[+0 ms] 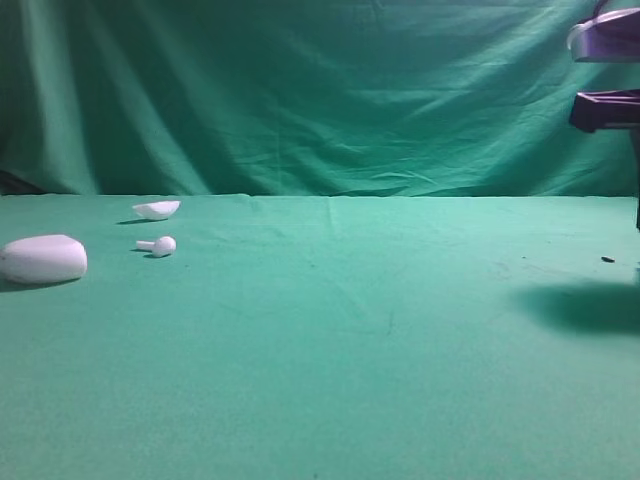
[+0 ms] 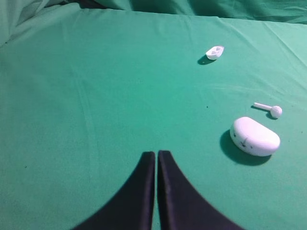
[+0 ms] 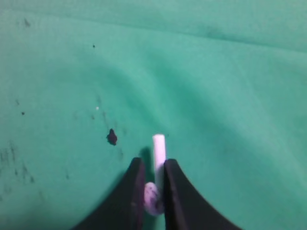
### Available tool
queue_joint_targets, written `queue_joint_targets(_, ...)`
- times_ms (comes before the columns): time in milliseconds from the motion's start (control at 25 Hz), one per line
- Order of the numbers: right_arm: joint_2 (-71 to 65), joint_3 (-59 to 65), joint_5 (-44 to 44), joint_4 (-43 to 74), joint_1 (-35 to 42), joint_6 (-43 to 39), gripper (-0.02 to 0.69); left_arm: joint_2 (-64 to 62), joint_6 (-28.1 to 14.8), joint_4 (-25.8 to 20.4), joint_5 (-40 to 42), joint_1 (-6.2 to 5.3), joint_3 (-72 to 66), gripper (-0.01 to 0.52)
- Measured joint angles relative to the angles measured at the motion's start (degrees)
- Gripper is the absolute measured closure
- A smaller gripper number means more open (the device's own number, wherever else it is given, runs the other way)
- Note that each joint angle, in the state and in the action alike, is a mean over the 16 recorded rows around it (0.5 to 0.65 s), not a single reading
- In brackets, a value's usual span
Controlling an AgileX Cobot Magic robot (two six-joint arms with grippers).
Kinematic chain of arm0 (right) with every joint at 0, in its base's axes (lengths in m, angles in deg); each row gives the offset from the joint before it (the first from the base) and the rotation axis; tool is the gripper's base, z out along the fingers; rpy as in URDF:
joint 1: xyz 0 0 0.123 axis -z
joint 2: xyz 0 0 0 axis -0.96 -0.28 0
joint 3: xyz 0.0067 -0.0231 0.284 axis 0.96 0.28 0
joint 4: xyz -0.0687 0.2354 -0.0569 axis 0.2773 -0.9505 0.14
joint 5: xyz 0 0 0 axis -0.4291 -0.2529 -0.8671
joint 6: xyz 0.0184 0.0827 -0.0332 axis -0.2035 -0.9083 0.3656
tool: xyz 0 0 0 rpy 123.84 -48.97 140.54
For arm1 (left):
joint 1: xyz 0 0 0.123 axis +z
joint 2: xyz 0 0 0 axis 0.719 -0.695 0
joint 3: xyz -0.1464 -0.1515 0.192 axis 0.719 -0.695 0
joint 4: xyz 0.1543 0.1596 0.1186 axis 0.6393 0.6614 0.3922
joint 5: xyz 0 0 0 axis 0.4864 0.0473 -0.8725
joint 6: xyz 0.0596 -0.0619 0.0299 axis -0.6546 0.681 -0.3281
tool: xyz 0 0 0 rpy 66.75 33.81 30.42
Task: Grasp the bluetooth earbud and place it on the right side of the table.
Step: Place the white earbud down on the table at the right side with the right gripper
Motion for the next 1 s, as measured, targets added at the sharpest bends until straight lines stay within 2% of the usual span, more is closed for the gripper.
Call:
queue_joint_targets(240,-2.61,0.08,2.27,0.32,0.28,0.0,0.585,0.0,0.0,0.0,0.0,0.0,0.0,0.514)
queue_joint_targets(360,-3.43,0.08,3.01,0.47,0.28,0.0,0.562,0.0,0.0,0.0,0.0,0.0,0.0,0.514)
queue_joint_targets(720,-4.46,-0.04,3.47,0.93,0.28,0.0,0.391,0.0,0.0,0.0,0.0,0.0,0.0,0.514)
queue_joint_targets(1000,-2.77,-2.32,-1.43,0.87,0.39,0.0,0.267,0.0,0.0,0.0,0.0,0.0,0.0,0.514)
